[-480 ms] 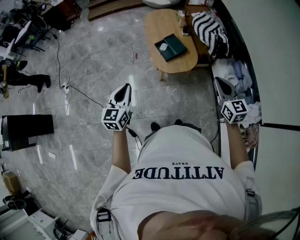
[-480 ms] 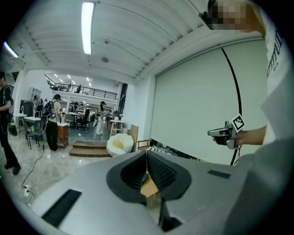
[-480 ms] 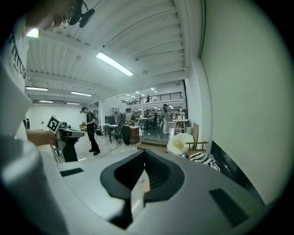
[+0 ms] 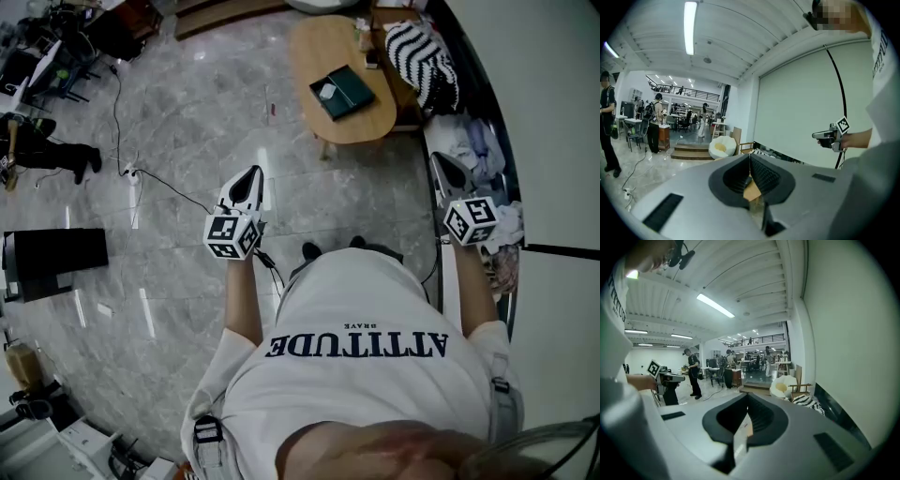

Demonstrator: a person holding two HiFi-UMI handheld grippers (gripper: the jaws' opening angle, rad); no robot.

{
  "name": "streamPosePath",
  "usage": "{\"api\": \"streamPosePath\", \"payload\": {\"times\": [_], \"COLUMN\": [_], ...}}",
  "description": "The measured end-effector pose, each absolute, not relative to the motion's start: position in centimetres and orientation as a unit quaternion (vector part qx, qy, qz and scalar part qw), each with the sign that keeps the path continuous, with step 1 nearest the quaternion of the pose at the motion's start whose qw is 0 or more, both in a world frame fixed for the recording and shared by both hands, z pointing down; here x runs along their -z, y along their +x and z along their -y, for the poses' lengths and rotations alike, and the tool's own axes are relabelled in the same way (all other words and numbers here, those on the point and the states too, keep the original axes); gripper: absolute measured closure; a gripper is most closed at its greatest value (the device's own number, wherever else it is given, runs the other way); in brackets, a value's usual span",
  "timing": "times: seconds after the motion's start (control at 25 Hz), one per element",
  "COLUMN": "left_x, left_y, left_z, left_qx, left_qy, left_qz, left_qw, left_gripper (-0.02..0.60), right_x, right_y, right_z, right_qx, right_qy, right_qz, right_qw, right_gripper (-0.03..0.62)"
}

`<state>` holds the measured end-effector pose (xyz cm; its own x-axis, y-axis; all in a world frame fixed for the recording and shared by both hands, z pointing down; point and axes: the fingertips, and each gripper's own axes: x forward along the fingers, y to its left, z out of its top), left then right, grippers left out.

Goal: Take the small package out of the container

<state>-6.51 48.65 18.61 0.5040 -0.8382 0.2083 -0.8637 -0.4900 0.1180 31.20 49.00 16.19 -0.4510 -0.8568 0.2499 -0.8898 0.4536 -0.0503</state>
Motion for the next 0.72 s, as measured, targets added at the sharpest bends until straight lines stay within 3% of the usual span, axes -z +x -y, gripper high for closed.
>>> {"api": "streamPosePath", "payload": {"times": [0.72], "left_x": [-19.7], "left_y": [-8.7], "left_z": [-48.2], "left_qx": [-0.062], "left_qy": [0.861], "left_qz": [0.491], "left_qw": [0.116], "left_gripper": [0.558], "right_x": [-16.9], "right_y": [28.8], "right_z": [-48.9], "right_qx": [-0.097], "right_qy": [0.516], "right_qz": [0.845], "right_qw": [0.101], "right_gripper": [0.572]}}
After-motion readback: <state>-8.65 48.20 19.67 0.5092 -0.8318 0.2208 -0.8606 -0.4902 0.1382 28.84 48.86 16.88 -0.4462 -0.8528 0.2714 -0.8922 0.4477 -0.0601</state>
